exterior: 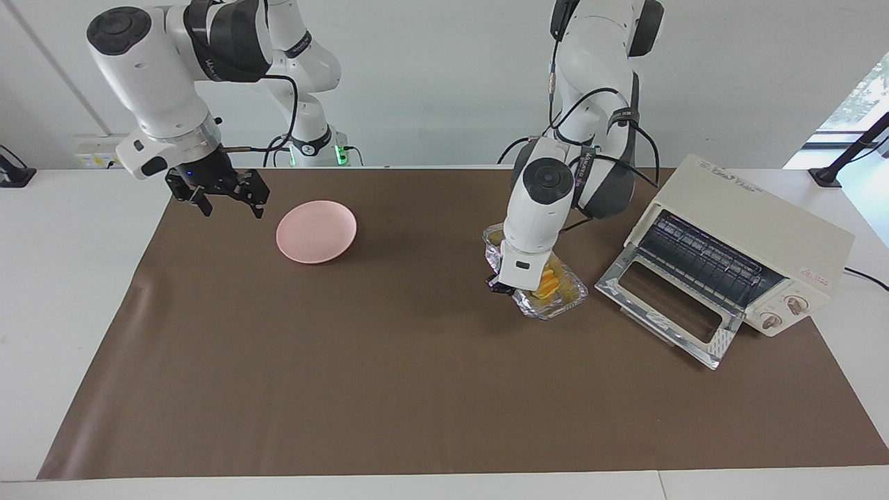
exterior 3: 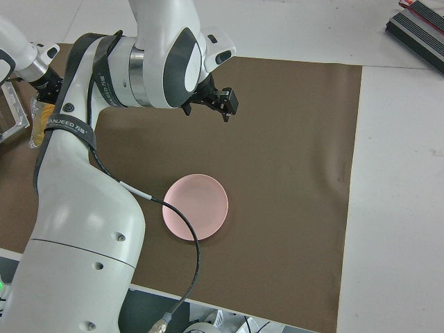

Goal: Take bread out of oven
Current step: 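Pull the foil tray out and set it on the table center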

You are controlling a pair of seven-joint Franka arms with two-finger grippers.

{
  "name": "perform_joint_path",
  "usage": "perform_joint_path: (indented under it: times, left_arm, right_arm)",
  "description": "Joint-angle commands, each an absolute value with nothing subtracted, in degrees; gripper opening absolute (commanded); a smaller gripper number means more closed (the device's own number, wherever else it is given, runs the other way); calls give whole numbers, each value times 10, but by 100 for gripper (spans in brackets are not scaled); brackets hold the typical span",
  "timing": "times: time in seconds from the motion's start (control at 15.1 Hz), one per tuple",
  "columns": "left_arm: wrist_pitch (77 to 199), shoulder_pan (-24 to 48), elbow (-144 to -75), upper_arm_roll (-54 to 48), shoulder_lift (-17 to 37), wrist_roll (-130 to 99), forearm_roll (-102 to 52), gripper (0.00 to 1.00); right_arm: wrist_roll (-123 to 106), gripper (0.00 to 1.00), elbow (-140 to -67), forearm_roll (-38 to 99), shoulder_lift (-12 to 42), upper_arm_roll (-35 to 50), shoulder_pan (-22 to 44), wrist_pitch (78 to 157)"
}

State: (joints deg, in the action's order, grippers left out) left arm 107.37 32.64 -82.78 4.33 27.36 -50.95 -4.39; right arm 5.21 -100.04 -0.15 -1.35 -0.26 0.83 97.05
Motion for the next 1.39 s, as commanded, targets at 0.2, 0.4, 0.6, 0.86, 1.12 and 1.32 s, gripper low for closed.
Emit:
perform_joint_path:
  times: [0.2,0.4,0.6,0.86,1.12,1.32]
  left_arm:
    - [1067,363,-795,45,286,-505,-31,0]
    - [1109,394,-801,43,287,-466,-27,0]
    - [1121,421,-810,41,287,-352,-27,0]
    - [1105,452,-819,40,292,-297,-16,0]
    - [1122,499,-831,45,323,-385,22,0]
    - [1128,523,-831,46,337,-409,35,0]
  right_arm:
    - [37,100,-1004,-11,-21,3,2,964]
    - [37,100,-1004,-11,-21,3,2,964]
    - [37,100,-1004,-11,-21,3,2,963]
    - [37,100,-1004,-11,-21,3,1,963]
    - [37,100,-1004,-11,-21,3,2,964]
    - [37,100,-1004,-11,-21,3,1,963]
